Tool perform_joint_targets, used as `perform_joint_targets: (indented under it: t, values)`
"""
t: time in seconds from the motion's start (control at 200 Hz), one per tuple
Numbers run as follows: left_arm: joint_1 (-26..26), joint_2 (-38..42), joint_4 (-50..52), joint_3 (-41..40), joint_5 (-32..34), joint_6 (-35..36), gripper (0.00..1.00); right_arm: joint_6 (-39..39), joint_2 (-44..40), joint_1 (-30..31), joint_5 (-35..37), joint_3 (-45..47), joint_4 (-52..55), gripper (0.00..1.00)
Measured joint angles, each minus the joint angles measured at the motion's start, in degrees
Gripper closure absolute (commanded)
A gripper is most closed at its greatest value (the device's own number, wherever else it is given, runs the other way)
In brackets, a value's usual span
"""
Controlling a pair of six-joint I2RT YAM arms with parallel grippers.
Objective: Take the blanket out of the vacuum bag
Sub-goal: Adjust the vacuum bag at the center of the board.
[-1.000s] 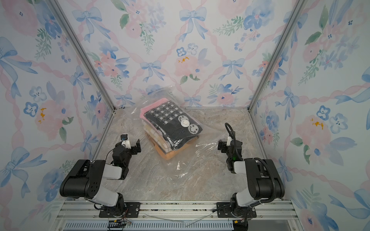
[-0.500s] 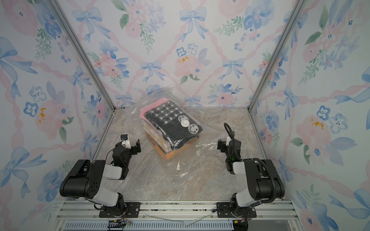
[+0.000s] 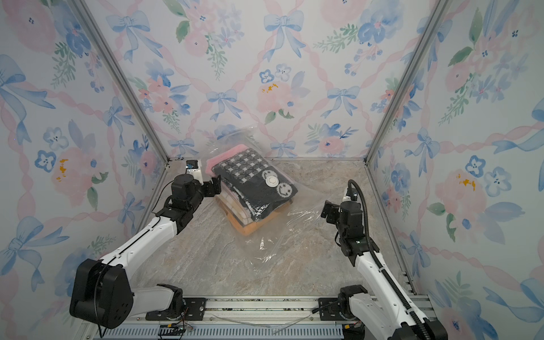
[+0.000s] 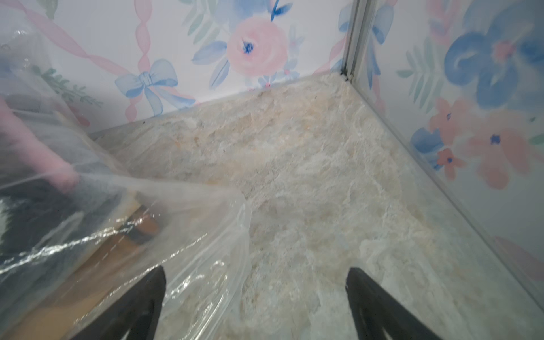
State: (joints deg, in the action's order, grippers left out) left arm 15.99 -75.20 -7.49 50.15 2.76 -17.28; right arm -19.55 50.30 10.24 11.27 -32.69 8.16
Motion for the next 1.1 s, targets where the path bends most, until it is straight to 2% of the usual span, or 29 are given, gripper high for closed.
perform_joint_targets:
  t: [0.11, 0.25, 0.465, 0.735, 0.87, 1.0, 1.1]
  values:
    - [2.2, 0.0, 5.9, -0.9, -4.7, -2.9, 0.1, -4.9, -3.7, 0.0, -5.0, 2.2, 4.8, 0.04]
    - [3.1, 0.7, 9.2, -1.5, -7.3, -5.0, 0.09, -10.7, -5.2, 0.0, -11.5, 7.8, 2.0, 0.0]
    - [3.1, 4.0, 10.7, -1.5, -8.3, -6.0, 0.08, -15.7, 5.8, 0.0, -18.5, 9.9, -9.1, 0.12]
    - [3.1, 7.1, 11.5, -1.5, -11.8, -6.4, 0.08, -16.9, 22.1, -0.1, -23.1, 5.9, -24.1, 0.16]
    - [3.1, 7.1, 12.5, -0.7, -12.7, -6.4, 0.07, -16.9, 27.6, -1.3, -25.1, 5.0, -30.2, 0.32]
    - [2.7, 7.4, 14.1, 1.3, -12.2, -5.8, 0.06, -17.3, 34.2, -3.6, -28.9, 3.1, -35.7, 0.51]
    - [1.5, 7.0, 14.9, 4.0, -12.2, -5.0, 0.06, -18.1, 38.7, -4.2, -32.1, 0.8, -38.9, 0.6]
